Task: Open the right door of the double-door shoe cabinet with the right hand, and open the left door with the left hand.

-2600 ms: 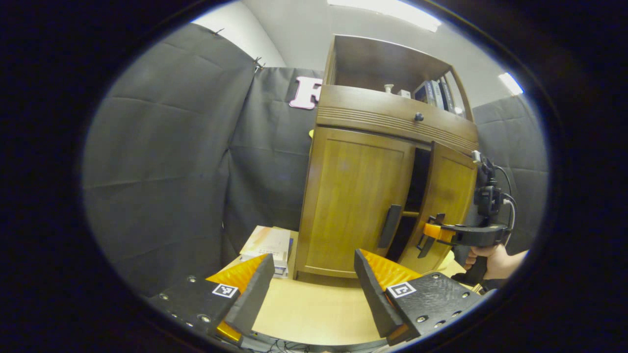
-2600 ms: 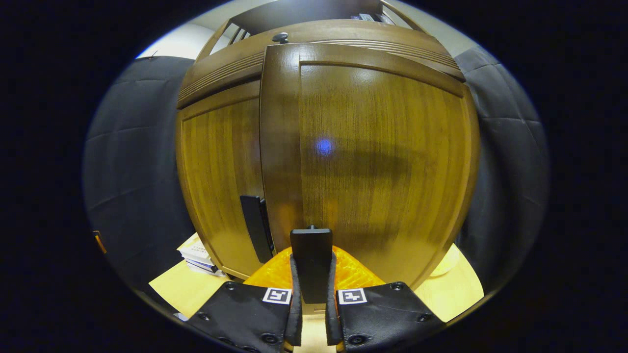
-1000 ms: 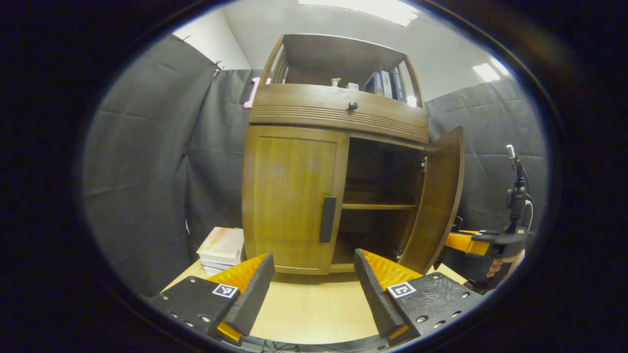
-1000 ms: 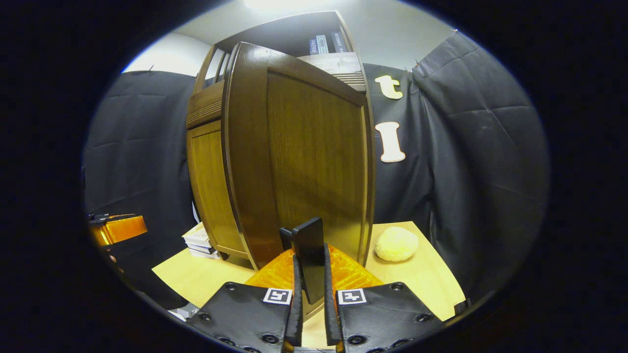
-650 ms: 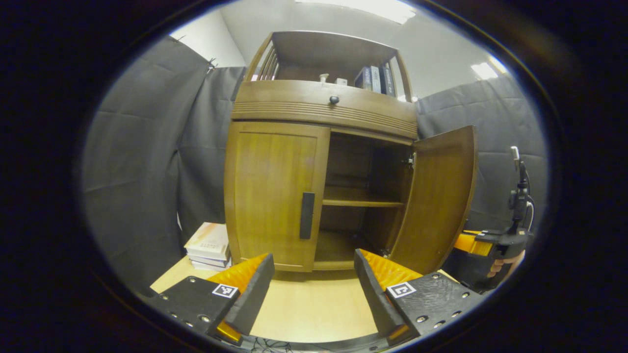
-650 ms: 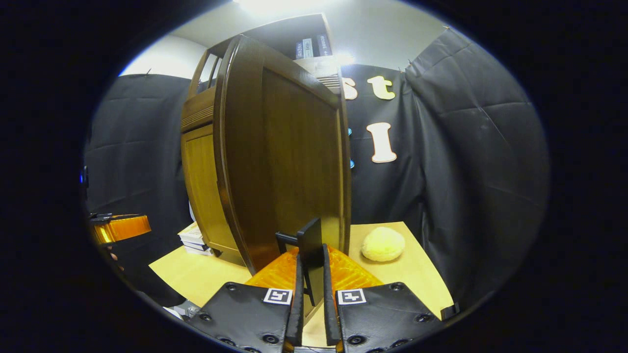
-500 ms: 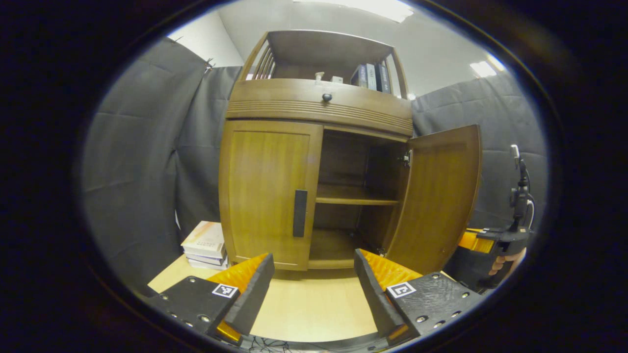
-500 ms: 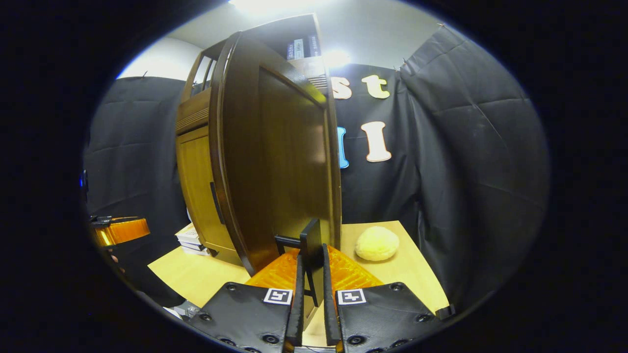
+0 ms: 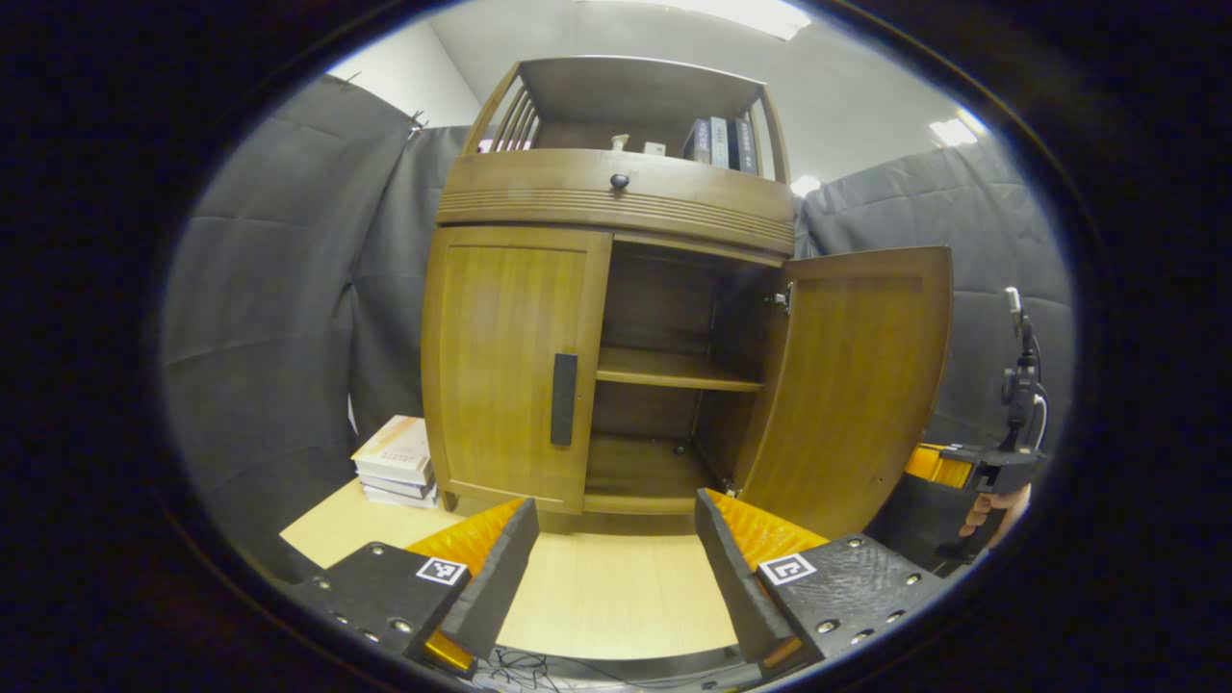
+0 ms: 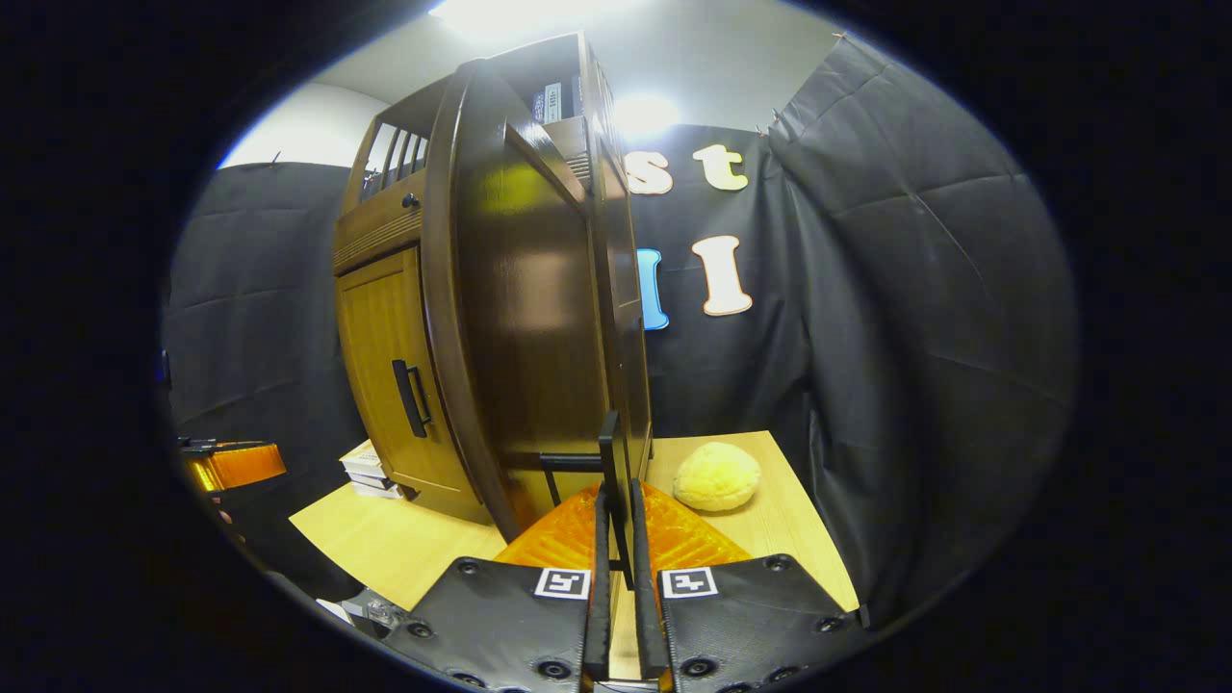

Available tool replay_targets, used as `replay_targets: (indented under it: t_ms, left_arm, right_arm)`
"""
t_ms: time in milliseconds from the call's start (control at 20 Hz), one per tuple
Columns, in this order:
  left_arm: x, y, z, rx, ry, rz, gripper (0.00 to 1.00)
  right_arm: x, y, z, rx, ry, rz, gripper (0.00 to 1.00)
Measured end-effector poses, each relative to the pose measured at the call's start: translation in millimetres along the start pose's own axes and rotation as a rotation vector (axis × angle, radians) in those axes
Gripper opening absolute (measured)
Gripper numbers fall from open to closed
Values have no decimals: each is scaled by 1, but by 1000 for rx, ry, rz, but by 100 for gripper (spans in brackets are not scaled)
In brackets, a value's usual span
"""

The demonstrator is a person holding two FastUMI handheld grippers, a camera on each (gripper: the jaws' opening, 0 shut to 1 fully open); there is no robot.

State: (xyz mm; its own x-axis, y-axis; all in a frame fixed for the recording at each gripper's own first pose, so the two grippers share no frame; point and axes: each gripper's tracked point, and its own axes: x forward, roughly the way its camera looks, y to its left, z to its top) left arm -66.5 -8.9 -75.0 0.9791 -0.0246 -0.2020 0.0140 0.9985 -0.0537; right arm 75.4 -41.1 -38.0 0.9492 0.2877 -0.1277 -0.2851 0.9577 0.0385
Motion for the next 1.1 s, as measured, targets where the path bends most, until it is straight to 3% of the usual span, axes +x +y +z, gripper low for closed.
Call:
replay_targets:
  t_ms: [50,300,350,400,550,600,650,700,800,1100]
  left_arm:
    - [-1,1,0,-4,6,7,92]
    - [-1,16,0,-10,19,67,92]
    - [1,18,2,-13,11,66,92]
    - [4,19,4,-12,2,63,92]
    - [16,27,9,11,-18,41,92]
    - [19,29,11,17,-22,31,93]
    - [23,30,12,20,-28,23,92]
    - [28,32,14,23,-36,16,93]
    - [39,34,17,34,-49,-3,92]
    - [68,25,18,29,-50,-90,92]
  right_arm:
    - [-1,1,-1,-5,-5,-5,5]
    - [-16,-7,-8,41,5,-84,5]
    - [-21,-12,-12,49,7,-116,16]
    - [-28,-15,-13,49,4,-152,17]
    - [-43,-15,-15,58,6,-251,5]
    - [-48,-14,-15,67,11,-278,13]
    - [-54,-14,-15,69,12,-313,13]
    - [-60,-14,-14,66,10,-349,5]
    - [-70,-6,-15,57,13,-389,19]
    - [-85,11,-29,86,59,-514,42]
